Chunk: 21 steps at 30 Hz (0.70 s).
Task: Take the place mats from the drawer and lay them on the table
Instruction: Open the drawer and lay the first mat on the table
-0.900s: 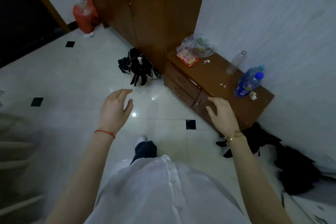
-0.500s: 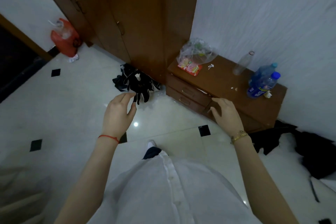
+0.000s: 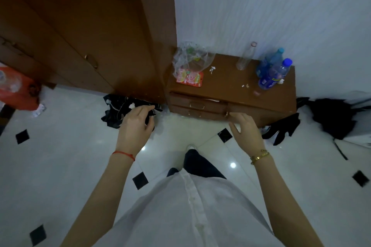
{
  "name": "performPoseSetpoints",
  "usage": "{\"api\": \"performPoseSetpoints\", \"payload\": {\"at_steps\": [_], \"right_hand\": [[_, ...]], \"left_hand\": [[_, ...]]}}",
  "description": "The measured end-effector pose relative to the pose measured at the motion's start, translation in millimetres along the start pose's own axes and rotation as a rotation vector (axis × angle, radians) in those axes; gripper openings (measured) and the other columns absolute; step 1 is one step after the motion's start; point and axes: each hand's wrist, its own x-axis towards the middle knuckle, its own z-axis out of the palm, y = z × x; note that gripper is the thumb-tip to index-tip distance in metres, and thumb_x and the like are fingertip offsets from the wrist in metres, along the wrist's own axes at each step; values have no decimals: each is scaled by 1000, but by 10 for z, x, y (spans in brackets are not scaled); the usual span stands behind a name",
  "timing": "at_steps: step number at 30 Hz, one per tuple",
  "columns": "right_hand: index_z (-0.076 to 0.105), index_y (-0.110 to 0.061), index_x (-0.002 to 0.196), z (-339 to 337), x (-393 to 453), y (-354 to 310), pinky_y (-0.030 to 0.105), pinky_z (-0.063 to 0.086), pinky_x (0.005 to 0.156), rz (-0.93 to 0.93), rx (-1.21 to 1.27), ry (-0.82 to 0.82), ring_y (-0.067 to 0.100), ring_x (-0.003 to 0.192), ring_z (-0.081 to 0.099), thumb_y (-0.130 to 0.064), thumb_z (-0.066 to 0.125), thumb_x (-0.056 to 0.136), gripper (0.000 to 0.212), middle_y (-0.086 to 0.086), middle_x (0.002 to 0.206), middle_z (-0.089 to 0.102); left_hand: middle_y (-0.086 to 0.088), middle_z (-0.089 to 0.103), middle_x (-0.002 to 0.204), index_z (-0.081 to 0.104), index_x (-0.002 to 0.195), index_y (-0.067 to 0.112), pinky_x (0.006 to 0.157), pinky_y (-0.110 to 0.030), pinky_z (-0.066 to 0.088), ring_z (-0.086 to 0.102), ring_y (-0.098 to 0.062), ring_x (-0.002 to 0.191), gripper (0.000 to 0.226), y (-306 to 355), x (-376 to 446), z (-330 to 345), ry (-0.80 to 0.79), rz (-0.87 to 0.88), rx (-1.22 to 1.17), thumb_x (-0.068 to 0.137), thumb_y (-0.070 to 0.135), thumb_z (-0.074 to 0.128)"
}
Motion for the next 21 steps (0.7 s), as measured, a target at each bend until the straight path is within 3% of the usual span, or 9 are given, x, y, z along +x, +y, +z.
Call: {"api": "performPoseSetpoints", "payload": {"at_steps": [12,21], "right_hand": [[57,-5,121,225,646,333,36,43,91,142,-52,53,30,109,54,-15,57,93,30,13,115,61],[58,-5,119,1584,1079,1195,32,43,89,145,-64,120,27,104,54,-15,56,93,27,11,112,61]], "left_hand": [[-11,64,117,60,122,6,98,-45,49,59,-28,111,32,-257,941,711,-136,65,-43,91,9,58],[-12,64,119,59,123,6,100,-42,47,58,-28,112,32,-1005,1301,2184,-156,142,-5,91,10,58]]}}
